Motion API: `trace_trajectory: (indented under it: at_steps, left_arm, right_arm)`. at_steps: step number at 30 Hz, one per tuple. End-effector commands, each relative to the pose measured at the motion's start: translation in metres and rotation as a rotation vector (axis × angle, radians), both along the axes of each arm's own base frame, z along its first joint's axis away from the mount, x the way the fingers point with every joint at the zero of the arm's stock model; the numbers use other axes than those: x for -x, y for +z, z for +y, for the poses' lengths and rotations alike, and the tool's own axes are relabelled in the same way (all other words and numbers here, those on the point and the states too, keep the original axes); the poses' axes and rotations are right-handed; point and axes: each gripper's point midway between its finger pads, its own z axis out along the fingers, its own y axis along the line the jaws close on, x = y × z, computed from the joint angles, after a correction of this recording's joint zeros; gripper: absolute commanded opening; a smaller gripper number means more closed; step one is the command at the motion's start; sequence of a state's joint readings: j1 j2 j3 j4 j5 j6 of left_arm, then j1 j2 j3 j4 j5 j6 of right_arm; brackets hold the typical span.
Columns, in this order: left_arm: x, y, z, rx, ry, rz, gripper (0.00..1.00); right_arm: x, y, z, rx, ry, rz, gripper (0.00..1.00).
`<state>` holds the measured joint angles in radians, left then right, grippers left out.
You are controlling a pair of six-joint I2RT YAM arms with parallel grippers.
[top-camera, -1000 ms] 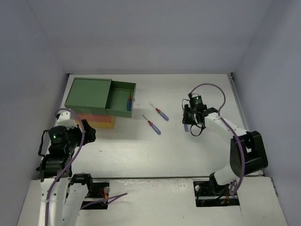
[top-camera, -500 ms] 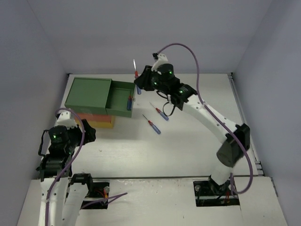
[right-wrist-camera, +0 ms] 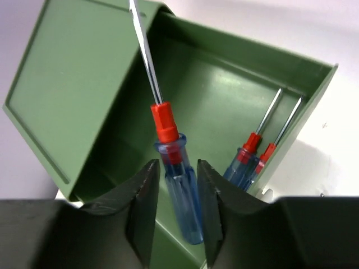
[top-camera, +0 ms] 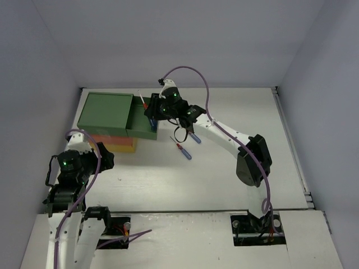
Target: Sort the tools into containers
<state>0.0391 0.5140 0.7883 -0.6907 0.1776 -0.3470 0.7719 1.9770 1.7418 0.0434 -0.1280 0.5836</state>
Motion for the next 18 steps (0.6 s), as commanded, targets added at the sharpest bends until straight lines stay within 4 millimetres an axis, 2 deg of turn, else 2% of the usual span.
trace_trajectory:
  at_steps: [1,5,12,18]
  left_arm:
    - [-0.011,0.016,0.001,0.004,0.008,-0.067,0.74]
    - [-0.01,0.016,0.0,0.005,0.008,-0.069,0.74]
    - [-0.011,0.016,0.0,0.006,0.004,-0.066,0.74]
    - [-0.011,0.016,0.0,0.006,0.005,-0.066,0.74]
  right_arm:
    - [-0.008,0.095,-0.008,-0.115,-0.015,-0.212,0.44]
    - [0.0,0.094,-0.043,-0.046,-0.049,-0.25,0.52]
    - [0.031,0.044,-0.121,0.155,-0.092,-0.24,0.51]
    - [0.05,-0.04,-0.167,0.329,-0.083,-0.123,0.5]
